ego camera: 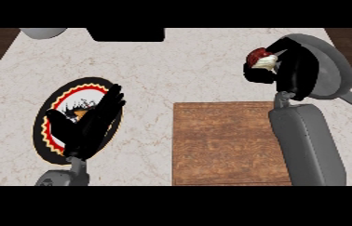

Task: Pick the cupcake from the cutting board and place it in the pan

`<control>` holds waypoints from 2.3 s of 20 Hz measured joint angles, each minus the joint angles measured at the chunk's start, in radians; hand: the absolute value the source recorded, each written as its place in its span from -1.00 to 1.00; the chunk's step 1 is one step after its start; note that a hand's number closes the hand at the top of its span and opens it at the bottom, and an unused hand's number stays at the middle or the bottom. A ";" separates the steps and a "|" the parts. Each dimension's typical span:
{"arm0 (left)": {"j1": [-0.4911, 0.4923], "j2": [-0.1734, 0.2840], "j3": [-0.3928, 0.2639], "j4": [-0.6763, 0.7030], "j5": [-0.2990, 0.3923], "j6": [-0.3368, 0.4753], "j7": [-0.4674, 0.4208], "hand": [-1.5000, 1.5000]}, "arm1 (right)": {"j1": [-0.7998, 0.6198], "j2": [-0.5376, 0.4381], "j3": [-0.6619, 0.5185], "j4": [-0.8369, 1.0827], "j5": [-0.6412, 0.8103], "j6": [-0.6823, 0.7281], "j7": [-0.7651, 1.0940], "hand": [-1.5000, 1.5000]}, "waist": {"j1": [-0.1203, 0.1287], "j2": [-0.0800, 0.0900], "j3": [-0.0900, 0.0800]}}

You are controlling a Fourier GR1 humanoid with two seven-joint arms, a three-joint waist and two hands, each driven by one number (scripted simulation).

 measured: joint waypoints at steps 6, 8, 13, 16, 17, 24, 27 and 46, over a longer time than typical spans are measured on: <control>0.010 -0.018 -0.007 0.004 -0.018 0.003 -0.019 0.00 | -0.076 -0.099 -0.103 0.243 -0.018 -0.128 -0.132 1.00 | 0.007 0.002 0.000; -0.007 -0.021 -0.003 0.017 -0.016 0.002 -0.013 0.00 | -0.100 -0.130 -0.142 0.323 -0.020 -0.195 -0.170 1.00 | 0.009 0.004 0.000; 0.012 -0.029 -0.022 -0.009 -0.019 -0.003 -0.003 0.00 | -0.147 -0.216 -0.250 0.531 -0.070 -0.373 -0.295 1.00 | 0.023 0.009 0.002; 0.003 -0.036 -0.023 0.002 -0.023 -0.005 -0.008 0.00 | -0.188 -0.271 -0.311 0.653 -0.133 -0.435 -0.397 1.00 | 0.028 0.012 0.002; 0.005 -0.039 -0.028 -0.004 -0.025 -0.002 -0.002 0.00 | -0.198 -0.290 -0.328 0.694 -0.151 -0.449 -0.431 1.00 | 0.031 0.013 0.003; -0.010 -0.037 -0.027 0.006 -0.025 -0.019 -0.007 0.00 | -0.249 -0.372 -0.432 0.899 -0.264 -0.517 -0.640 1.00 | 0.043 0.019 0.004; -0.022 -0.042 -0.032 -0.004 -0.028 -0.014 0.005 0.00 | -0.250 -0.411 -0.441 1.004 -0.254 -0.460 -0.601 -1.00 | 0.057 0.026 0.004; -0.026 -0.038 -0.008 0.022 -0.025 -0.020 -0.011 0.00 | -0.264 -0.454 -0.767 1.052 -0.637 -0.161 -0.980 -1.00 | 0.041 0.023 0.008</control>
